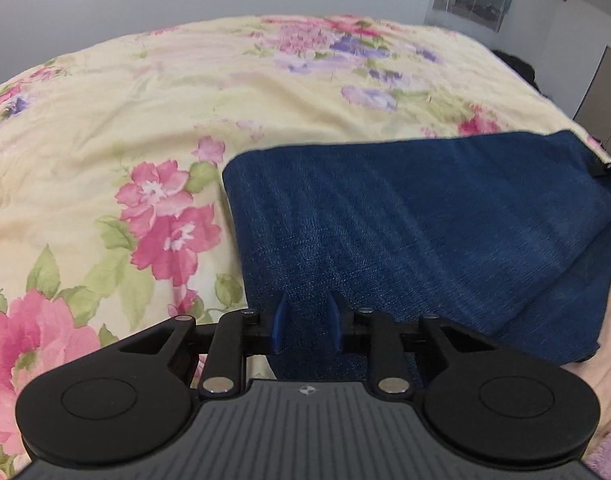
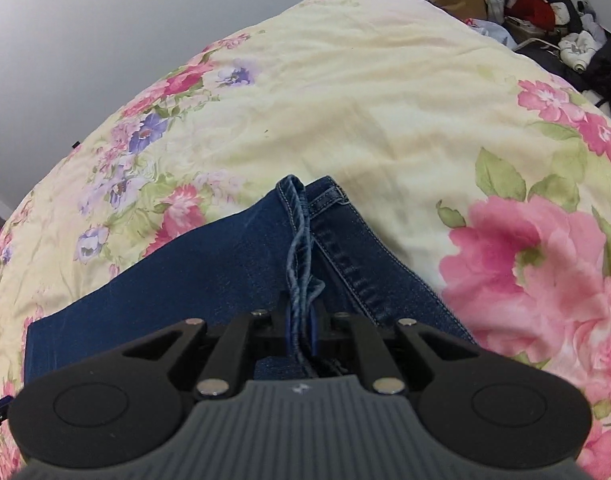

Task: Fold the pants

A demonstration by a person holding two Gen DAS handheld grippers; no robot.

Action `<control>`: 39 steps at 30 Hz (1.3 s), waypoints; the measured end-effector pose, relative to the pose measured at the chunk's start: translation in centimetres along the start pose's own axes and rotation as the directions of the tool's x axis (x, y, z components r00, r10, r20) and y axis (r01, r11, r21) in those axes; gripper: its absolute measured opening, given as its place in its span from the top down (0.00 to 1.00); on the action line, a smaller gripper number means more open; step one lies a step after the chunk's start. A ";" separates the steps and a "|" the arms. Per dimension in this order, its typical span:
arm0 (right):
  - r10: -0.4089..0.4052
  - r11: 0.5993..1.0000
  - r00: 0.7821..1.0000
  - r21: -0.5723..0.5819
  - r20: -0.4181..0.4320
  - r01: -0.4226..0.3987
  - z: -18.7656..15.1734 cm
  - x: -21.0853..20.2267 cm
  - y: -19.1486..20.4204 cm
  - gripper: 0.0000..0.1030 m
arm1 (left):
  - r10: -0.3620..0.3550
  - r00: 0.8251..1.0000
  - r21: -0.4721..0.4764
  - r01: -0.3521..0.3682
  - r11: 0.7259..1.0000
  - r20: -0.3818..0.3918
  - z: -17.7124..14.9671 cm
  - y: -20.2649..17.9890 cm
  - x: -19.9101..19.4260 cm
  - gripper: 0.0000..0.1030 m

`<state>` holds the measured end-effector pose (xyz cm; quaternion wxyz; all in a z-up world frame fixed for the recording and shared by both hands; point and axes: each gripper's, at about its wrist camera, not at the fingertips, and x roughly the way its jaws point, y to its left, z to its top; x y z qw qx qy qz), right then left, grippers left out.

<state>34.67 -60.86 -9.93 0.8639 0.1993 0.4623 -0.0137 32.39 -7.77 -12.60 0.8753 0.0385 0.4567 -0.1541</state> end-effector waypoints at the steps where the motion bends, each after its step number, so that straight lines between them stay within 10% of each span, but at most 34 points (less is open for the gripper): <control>1: -0.001 1.000 1.000 -0.010 -0.001 0.001 0.0 0.2 0.1 0.98 | 0.008 1.000 0.002 -0.008 1.000 -0.016 -0.2 -0.1 0.7 0.72; 8: -0.055 0.998 0.998 -0.034 0.002 0.055 0.9 -0.3 2.3 0.97 | -0.003 1.000 -0.044 0.002 0.999 -0.020 -0.3 0.6 0.8 0.72; 13: 0.071 0.983 0.983 -0.178 0.167 -0.041 4.2 -6.9 8.1 0.98 | -0.007 1.000 -0.046 0.007 0.999 -0.013 0.2 0.1 0.6 0.72; 16: 0.021 0.959 0.970 -0.279 0.242 0.049 4.9 -9.1 9.9 0.98 | -0.044 0.999 -0.017 0.044 0.999 0.033 0.3 -0.7 -0.2 0.72; 22: -0.193 0.958 0.977 -0.199 0.086 0.207 1.6 -0.3 3.6 0.99 | -0.009 1.000 0.018 0.010 1.000 -0.022 0.2 -2.0 1.3 0.72; 27: -0.218 0.961 0.974 -0.159 0.063 0.225 0.0 3.2 1.5 0.99 | -0.015 0.999 0.022 0.016 1.000 -0.047 0.2 -1.9 1.2 0.72; 33: -0.267 0.944 0.960 -0.175 0.084 0.278 0.0 1.5 1.4 0.74 | -0.036 0.997 0.042 0.039 0.998 -0.062 -0.2 -1.5 -0.6 0.72; 39: -0.272 0.921 0.941 -0.229 0.202 0.316 -1.7 -3.8 2.6 0.74 | -0.049 0.997 0.085 0.054 0.995 -0.063 -1.1 -1.1 -3.1 0.72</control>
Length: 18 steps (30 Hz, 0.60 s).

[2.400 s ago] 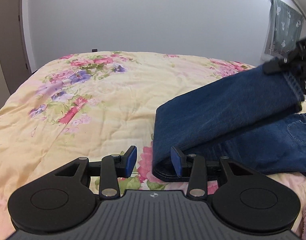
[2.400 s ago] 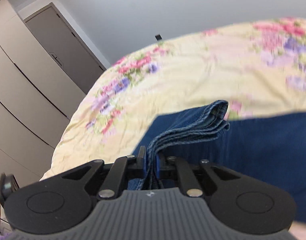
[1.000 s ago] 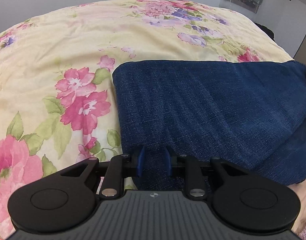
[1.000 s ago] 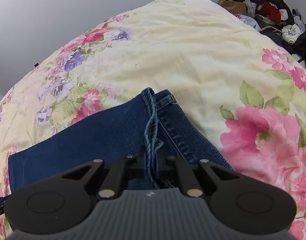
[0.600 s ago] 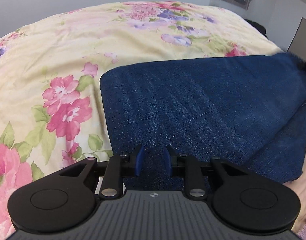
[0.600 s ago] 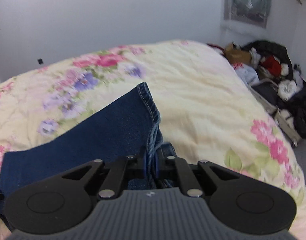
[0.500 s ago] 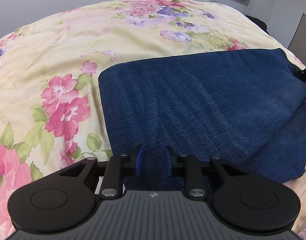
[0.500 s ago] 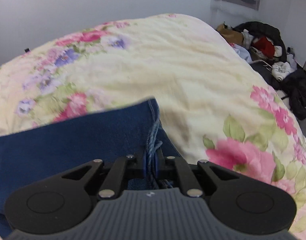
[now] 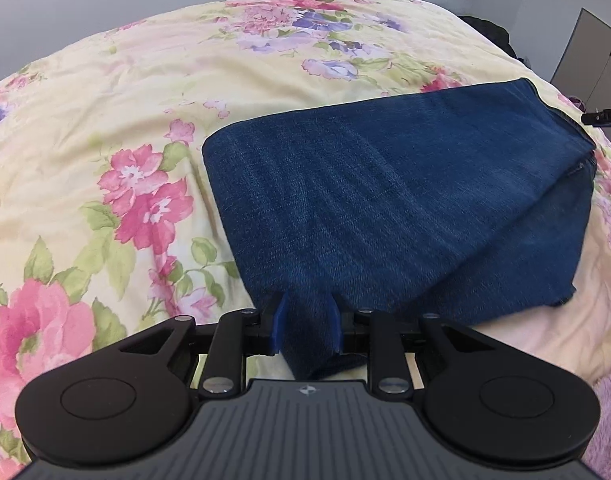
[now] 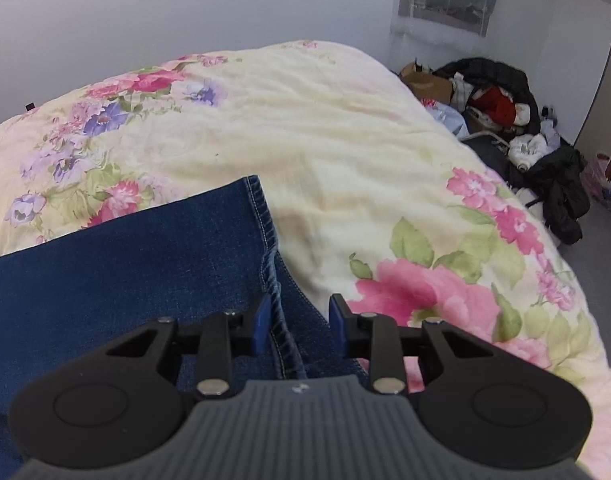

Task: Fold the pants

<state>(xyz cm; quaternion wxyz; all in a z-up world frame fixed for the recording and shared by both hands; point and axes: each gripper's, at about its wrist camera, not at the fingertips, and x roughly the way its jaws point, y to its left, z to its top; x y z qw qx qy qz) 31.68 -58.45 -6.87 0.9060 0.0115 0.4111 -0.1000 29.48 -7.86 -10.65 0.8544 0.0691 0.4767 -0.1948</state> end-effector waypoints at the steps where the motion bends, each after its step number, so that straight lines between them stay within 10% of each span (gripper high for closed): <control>1: -0.003 1.000 1.000 -0.023 0.023 0.003 -0.2 -0.8 0.3 0.74 | 0.004 1.000 0.011 -0.003 1.000 -0.011 -0.1 -0.1 -0.1 0.72; 10: 0.001 0.986 1.000 -0.166 0.002 0.000 -4.1 0.2 2.4 0.89 | 0.079 0.988 0.196 -0.052 0.979 -0.130 0.2 -2.3 2.2 0.72; 18: 0.044 0.999 0.997 -0.019 -0.061 -0.045 -6.0 2.2 0.4 0.88 | 0.052 0.976 0.196 -0.009 0.980 -0.213 -0.7 -1.9 3.2 0.73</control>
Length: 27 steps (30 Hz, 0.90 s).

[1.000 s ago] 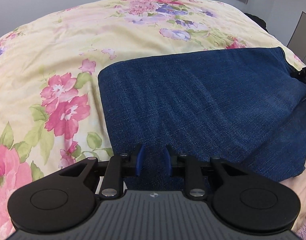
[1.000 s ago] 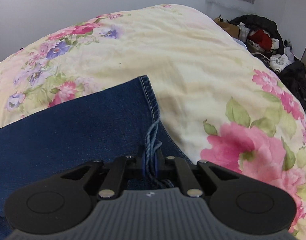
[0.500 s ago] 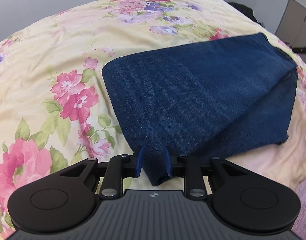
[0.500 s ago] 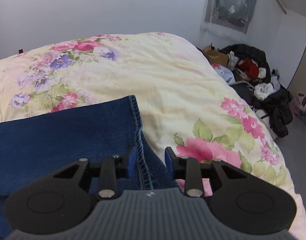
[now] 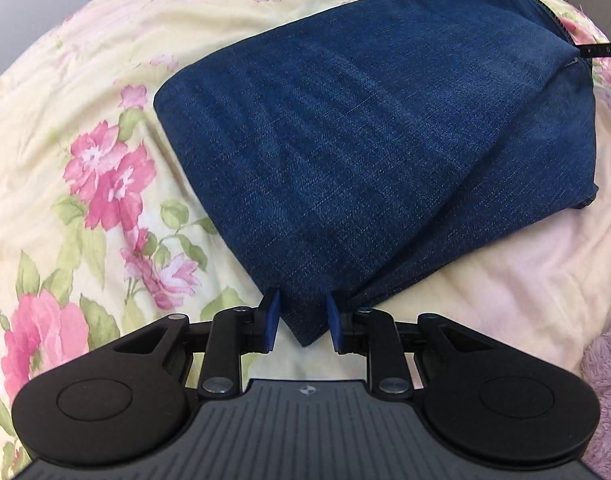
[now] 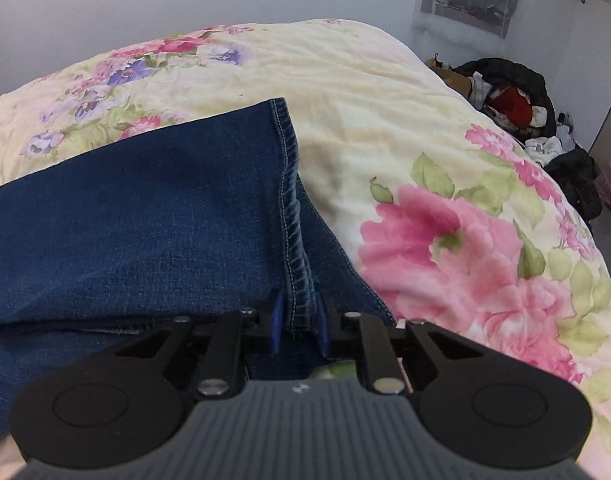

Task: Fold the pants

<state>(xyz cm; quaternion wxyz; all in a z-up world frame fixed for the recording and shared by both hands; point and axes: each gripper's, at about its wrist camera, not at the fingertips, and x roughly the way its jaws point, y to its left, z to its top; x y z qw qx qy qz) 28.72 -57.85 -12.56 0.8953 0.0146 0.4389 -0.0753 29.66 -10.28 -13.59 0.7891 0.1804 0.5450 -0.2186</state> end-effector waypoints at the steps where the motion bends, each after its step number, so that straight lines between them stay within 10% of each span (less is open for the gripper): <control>1: -0.008 1.000 1.000 -0.010 -0.002 0.008 0.0 0.0 0.2 0.88 | -0.010 1.000 -0.005 0.010 1.000 -0.022 -0.2 0.1 0.0 0.73; 6: -0.055 0.998 0.998 -0.037 -0.019 0.054 0.4 -1.0 1.0 0.84 | -0.010 0.999 0.035 0.011 0.999 -0.030 -2.4 0.0 -1.4 0.74; 18: 0.057 0.972 0.998 0.229 -0.001 -0.056 -2.2 -5.9 -1.8 0.54 | 0.000 0.972 -0.304 0.073 0.950 0.233 -3.2 5.9 -7.5 0.56; 22: 0.076 0.946 0.997 0.315 0.004 -0.074 -2.9 -6.1 -3.2 0.48 | 0.007 0.952 -0.418 0.128 0.899 0.306 -2.0 8.2 -6.9 0.49; 27: 0.187 0.837 0.982 0.518 0.038 -0.179 -4.0 -4.9 -5.9 0.25 | -0.035 0.913 -0.584 0.290 0.758 0.407 -2.4 11.4 -4.6 0.42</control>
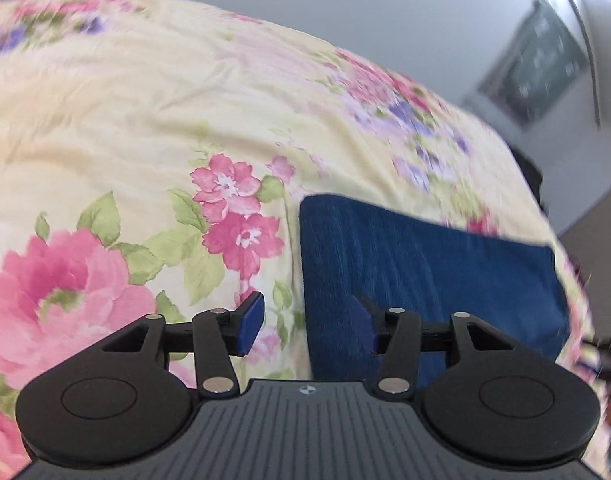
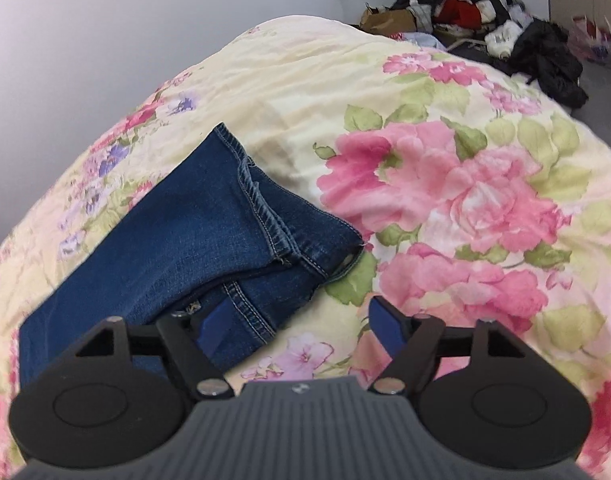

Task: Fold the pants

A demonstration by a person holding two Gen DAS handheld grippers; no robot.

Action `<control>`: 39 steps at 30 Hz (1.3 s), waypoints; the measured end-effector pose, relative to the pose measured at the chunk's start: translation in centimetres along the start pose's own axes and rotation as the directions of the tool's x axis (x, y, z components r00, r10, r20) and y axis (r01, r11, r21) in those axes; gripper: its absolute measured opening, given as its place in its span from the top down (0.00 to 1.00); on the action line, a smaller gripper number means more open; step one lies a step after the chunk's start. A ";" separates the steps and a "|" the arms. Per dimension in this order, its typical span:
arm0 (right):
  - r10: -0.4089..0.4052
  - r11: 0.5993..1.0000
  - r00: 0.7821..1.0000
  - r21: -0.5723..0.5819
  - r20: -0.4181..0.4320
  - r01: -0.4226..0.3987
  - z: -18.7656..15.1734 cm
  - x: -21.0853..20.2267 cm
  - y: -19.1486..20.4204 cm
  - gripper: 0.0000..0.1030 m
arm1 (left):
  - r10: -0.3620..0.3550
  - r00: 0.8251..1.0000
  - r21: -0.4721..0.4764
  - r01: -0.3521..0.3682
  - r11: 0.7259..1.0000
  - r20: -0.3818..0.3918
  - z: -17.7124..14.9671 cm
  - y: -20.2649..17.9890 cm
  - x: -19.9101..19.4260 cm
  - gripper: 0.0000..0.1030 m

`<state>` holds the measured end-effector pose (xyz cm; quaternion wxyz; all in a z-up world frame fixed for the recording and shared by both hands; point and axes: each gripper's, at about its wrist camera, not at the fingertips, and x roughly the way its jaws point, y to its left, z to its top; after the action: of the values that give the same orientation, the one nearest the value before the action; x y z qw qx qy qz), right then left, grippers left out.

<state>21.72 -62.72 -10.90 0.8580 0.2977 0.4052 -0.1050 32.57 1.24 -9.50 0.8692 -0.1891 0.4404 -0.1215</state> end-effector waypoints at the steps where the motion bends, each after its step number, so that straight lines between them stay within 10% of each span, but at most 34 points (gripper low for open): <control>1: 0.020 0.999 1.000 0.041 -0.006 -0.019 0.0 0.3 -0.5 0.25 | -0.013 1.000 -0.033 0.013 0.999 0.012 0.1 0.4 0.6 0.42; 14: 0.294 0.883 0.952 0.356 0.089 -0.306 -0.6 4.5 -5.7 0.21 | -0.159 0.987 -0.188 0.156 0.970 -0.002 -1.3 2.0 9.8 0.42; 21: 0.304 0.899 0.948 0.300 0.095 -0.319 0.5 7.2 -4.0 0.22 | -0.184 0.983 -0.172 0.183 0.968 0.010 -0.3 1.7 11.0 0.58; 29: 0.217 0.941 0.968 0.235 0.126 -0.242 0.9 7.1 -2.2 0.76 | -0.141 0.989 -0.112 0.145 0.983 0.042 0.1 0.0 10.4 0.86; 39: 0.163 0.987 0.973 -0.022 0.165 -0.161 3.8 2.1 4.6 0.83 | -0.064 0.989 0.026 0.061 0.998 0.133 2.1 -4.6 5.5 0.91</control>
<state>27.37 -61.17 -8.68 0.8958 0.3162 0.3069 -0.0574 37.29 -4.49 -10.29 0.8945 -0.2010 0.3738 -0.1404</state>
